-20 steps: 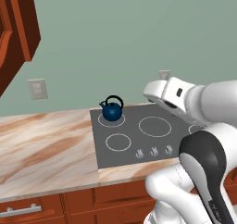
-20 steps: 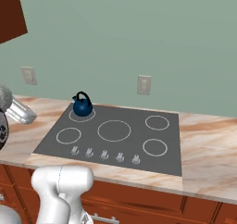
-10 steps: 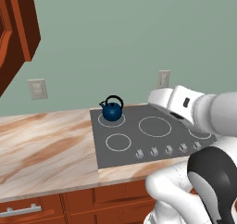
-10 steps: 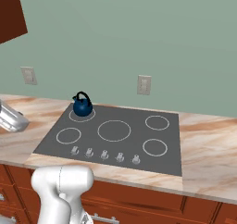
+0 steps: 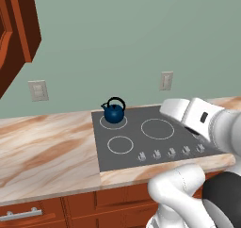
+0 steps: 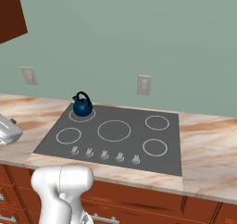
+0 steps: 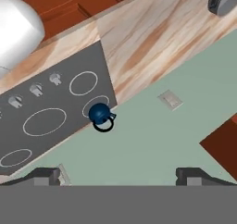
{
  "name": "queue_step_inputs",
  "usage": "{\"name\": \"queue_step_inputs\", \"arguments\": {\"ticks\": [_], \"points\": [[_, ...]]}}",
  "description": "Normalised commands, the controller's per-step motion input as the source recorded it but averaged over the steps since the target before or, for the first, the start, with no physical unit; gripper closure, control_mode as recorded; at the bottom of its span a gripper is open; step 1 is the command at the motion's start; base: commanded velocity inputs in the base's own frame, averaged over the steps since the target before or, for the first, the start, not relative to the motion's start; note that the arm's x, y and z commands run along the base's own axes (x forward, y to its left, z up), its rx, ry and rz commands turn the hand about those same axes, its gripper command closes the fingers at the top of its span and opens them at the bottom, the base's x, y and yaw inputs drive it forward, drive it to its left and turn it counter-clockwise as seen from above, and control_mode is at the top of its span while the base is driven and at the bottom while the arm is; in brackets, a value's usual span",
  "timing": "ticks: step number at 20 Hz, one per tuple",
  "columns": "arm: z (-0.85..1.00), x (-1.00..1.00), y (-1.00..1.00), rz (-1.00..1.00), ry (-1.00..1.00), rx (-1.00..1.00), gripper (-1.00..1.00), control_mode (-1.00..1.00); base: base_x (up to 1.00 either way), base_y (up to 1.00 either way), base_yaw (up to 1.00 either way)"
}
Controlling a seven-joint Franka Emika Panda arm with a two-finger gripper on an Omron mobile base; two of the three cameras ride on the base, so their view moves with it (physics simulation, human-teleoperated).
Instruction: Pick the kettle from the cabinet and place it on a stove burner. Then pick the pot from the counter and place it on another stove burner. Finally, turn both burners on.
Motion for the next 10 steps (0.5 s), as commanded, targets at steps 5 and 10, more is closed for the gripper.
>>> {"name": "queue_step_inputs", "arguments": {"ticks": [5, 10], "points": [[0.00, -0.03, 0.00, 0.00, -0.01, 0.00, -1.00, 1.00, -0.19, 0.00, -0.01], [0.00, 0.00, 0.00, 0.00, 0.00, 0.00, -1.00, 1.00, -0.71, 0.01, -0.03]]}}
